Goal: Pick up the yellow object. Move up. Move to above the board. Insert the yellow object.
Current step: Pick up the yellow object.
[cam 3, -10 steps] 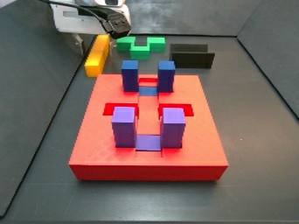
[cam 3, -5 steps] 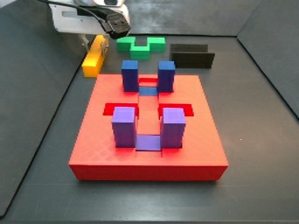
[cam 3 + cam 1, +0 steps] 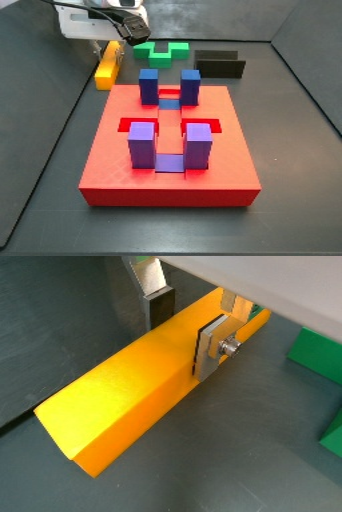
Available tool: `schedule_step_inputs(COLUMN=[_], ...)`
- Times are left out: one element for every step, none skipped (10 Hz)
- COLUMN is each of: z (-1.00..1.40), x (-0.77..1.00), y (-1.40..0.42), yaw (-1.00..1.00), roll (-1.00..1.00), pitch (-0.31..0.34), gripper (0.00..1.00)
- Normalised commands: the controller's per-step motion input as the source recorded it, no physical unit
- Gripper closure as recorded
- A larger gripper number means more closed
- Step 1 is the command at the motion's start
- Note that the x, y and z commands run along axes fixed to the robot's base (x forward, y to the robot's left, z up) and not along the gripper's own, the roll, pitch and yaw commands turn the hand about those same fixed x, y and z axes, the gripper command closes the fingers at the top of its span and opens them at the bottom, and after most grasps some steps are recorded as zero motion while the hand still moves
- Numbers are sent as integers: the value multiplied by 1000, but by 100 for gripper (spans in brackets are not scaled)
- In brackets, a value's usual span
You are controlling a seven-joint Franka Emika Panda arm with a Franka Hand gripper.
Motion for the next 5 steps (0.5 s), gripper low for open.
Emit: schedule_step_inputs(z=[0,0,0,0,0], x=[0,0,0,0,0], y=[0,0,0,0,0], yaw=[0,0,0,0,0], roll=[0,0,0,0,0], pitch=[0,0,0,0,0], gripper=[100,100,100,100,100])
